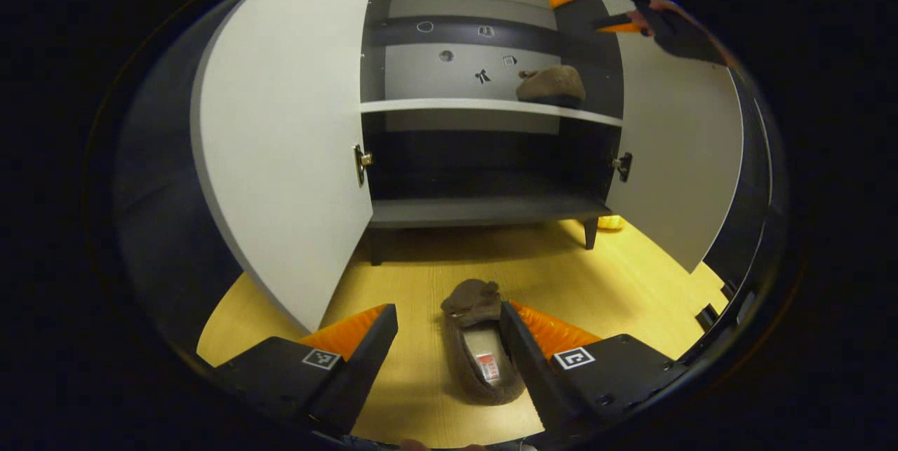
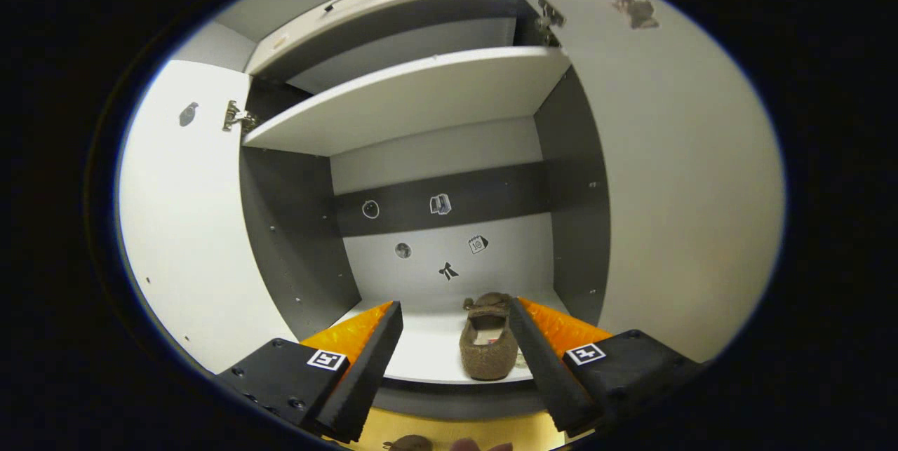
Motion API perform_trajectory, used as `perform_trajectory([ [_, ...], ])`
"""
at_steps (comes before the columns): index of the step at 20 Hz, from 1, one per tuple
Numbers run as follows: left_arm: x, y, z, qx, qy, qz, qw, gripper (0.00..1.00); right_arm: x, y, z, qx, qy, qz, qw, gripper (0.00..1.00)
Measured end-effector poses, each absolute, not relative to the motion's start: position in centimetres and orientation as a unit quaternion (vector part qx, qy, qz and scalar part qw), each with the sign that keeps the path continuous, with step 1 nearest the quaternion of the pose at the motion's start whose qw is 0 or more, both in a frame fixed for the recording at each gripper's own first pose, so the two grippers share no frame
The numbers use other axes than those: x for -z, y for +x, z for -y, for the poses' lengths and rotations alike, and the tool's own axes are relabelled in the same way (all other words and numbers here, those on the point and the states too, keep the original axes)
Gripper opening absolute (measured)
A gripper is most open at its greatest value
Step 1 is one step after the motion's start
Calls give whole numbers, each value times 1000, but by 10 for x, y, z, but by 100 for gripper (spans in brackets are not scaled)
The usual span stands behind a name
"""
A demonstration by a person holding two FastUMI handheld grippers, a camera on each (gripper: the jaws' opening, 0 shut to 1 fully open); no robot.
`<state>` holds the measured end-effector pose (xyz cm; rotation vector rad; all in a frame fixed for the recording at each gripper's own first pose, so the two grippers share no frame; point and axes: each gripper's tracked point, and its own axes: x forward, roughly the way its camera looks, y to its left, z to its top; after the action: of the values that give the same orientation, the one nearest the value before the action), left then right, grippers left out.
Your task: Grab one shoe with the right hand and put it into the shoe cabinet, grab the other shoe with the left hand and put it into the shoe cabinet; then close the right door with the right hand and the left door with the left hand.
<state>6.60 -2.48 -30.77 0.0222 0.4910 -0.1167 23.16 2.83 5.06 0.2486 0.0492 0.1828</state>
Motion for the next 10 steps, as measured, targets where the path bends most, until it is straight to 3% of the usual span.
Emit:
perform_trajectory([
  [4,351,84,27,63,27,-268,961,94,-59,187,-22,-97,102,-6,990,97],
  [6,371,94,26,61,35,-276,959,88,-55,168,-23,-104,93,-11,990,98],
  [9,401,103,26,62,41,-297,952,67,-49,145,-25,-116,98,-20,988,98],
  [10,407,107,27,61,40,-300,951,69,-48,137,-27,-121,98,-21,988,98],
])
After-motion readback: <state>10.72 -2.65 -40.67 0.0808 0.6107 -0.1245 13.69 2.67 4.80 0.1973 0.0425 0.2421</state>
